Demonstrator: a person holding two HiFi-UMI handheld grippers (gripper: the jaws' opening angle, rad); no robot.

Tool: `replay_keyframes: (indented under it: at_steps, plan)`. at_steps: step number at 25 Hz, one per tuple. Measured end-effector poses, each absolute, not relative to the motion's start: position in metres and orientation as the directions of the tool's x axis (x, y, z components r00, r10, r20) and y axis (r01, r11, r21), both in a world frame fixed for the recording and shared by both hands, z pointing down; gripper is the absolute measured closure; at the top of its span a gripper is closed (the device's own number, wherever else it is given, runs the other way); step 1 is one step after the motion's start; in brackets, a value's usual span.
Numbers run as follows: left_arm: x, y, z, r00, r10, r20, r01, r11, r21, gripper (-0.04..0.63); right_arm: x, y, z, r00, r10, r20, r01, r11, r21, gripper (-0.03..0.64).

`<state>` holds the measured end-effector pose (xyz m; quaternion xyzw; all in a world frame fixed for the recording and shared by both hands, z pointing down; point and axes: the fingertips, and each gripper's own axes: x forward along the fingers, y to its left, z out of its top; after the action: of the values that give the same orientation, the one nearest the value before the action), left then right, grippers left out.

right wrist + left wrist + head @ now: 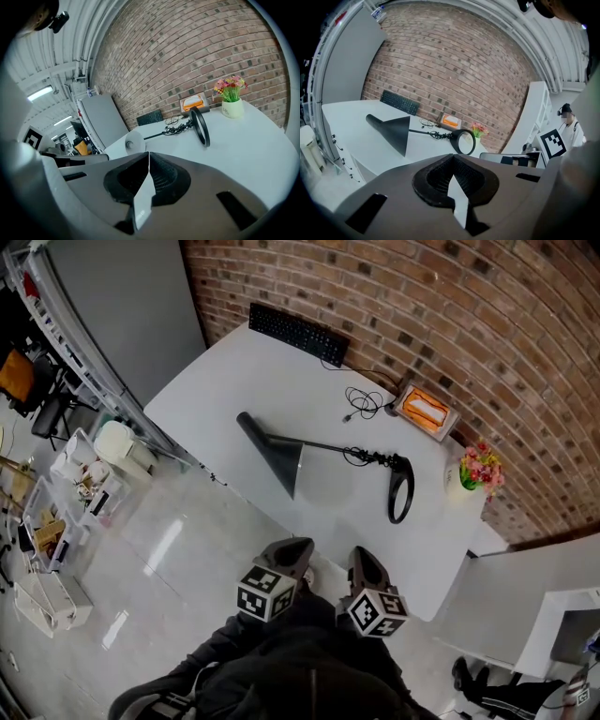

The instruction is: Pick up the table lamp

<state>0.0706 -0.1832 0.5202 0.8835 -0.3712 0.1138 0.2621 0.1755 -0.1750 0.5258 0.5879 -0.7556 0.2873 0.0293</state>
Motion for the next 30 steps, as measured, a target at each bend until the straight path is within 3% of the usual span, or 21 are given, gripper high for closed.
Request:
replay_keyframes:
  at_steps: [17,30]
  plan:
    - [0.102,-0.239,0.498,0.727,-0.603,0.329,-0.687,-0.634,0.355,0.594,0.195,-0.234,0.52,-0.334,-0.879,0.34,-0.893,0.179,-0.413,0.606]
    - [0.066,-0.243,0.487,0.732,-0.608,0.307,-0.681,-0.631,0.373,0.594,0.177,-0.212,0.531,-0.339,-0.878,0.336,-0.88,0.17,-0.443,0.606]
